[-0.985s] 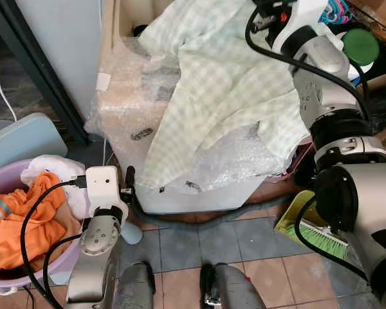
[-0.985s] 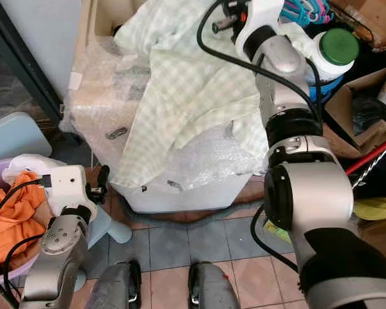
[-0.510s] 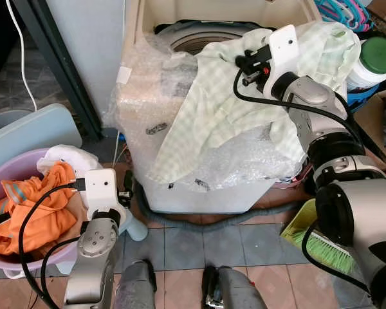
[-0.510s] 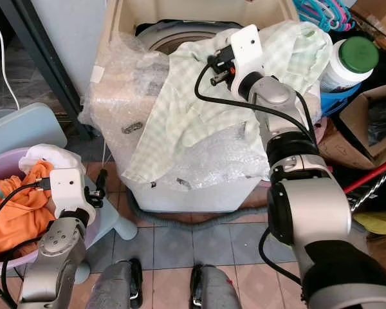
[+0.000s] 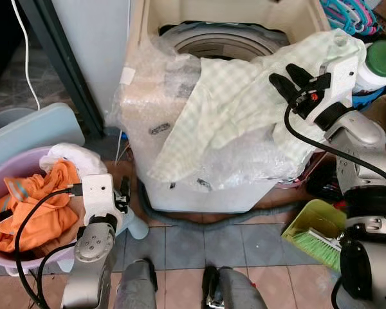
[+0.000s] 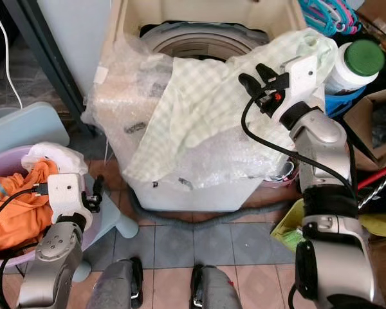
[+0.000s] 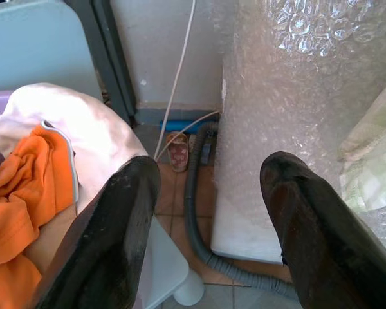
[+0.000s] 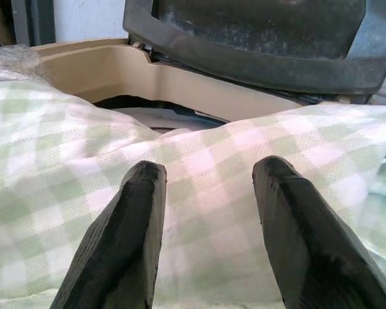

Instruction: Clothes washing

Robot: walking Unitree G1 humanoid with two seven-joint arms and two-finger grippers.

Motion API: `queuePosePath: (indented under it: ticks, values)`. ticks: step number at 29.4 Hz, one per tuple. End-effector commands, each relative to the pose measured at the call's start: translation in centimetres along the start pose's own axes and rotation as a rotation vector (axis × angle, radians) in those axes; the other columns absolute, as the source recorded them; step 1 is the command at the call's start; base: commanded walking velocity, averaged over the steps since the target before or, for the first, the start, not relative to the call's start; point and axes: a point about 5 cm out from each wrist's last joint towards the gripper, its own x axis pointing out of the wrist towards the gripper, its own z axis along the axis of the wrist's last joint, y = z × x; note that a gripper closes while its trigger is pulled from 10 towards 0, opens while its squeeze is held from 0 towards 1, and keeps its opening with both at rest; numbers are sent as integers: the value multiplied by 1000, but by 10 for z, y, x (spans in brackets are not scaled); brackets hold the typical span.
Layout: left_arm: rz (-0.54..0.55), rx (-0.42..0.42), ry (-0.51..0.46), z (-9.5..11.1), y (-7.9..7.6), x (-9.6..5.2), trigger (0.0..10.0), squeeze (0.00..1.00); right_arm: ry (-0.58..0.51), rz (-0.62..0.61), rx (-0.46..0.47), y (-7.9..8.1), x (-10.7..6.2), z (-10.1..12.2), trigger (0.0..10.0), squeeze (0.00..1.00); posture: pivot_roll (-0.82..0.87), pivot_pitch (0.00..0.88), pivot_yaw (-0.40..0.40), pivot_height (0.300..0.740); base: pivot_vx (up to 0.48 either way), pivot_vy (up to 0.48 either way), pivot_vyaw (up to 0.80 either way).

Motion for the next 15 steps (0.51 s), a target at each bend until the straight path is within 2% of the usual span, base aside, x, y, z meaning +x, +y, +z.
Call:
queuePosePath:
  ticks: [1,3,7,11,14,15]
  values:
    - [-11,12,29,-5,-1,0,10000,0,-30,-99,-88,1,-11,3,10000,1000,33,135,-18,740,0,0,0]
    - [-11,13,29,-5,0,1,10000,0,-11,-146,-104,6,-21,-2,10000,1000,32,135,-18,740,0,0,0]
    - [-16,17,31,-5,-1,1,10000,0,76,-174,-135,25,-34,-21,10000,1000,31,137,-17,740,0,0,0]
    - [-9,15,32,-5,-1,1,10000,0,167,-246,-134,28,-31,-39,10000,1000,43,137,-26,740,0,0,0]
    - [-7,14,32,-5,-1,1,10000,0,177,-255,-139,28,-30,-40,10000,1000,43,136,-27,740,0,0,0]
    - [-6,13,33,-5,-2,1,10000,0,192,-262,-141,29,-28,-42,10000,667,47,134,-31,740,0,0,0]
